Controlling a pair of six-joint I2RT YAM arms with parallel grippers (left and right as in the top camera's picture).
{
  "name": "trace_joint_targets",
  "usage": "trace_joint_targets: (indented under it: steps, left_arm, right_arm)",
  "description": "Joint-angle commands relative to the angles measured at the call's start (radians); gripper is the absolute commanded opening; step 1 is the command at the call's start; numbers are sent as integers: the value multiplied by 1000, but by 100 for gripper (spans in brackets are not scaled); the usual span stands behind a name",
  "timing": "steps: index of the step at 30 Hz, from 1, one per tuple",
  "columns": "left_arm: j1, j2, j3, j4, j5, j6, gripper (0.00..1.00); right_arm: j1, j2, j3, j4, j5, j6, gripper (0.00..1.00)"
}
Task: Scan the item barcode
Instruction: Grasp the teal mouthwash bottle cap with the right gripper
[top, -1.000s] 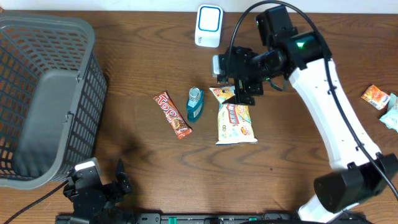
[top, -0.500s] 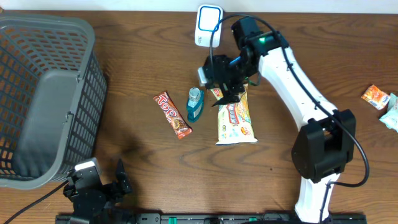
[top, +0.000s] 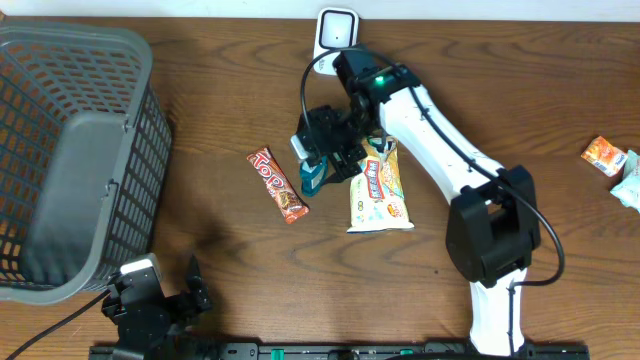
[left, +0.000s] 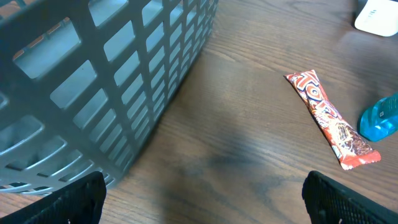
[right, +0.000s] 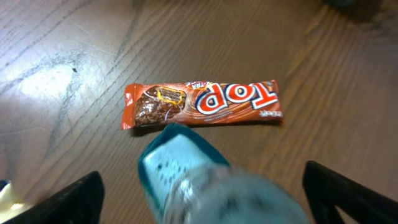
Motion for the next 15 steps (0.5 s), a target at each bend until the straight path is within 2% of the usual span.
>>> trace_joint_targets:
  steps: [1, 3, 5, 9, 11, 15]
  left_arm:
    - [2, -2, 3, 1, -13, -2, 98]
    - [2, -2, 3, 1, -13, -2, 98]
    - [2, -2, 3, 1, -13, -2, 98]
    - [2, -2, 3, 1, -13, -2, 98]
    - [2, -2, 3, 1, -13, -2, 98]
    - [2, -2, 3, 1, -13, -2, 98]
  right_arm:
    - [16, 12, -1, 5, -10, -13, 82]
    - [17, 12, -1, 4, -10, -13, 71]
    - [17, 13, -1, 2, -10, -12, 50]
    - [17, 13, -1, -3, -10, 2, 31]
    - [17, 13, -1, -3, -10, 17, 23]
    - [17, 13, -1, 12, -9, 119, 19]
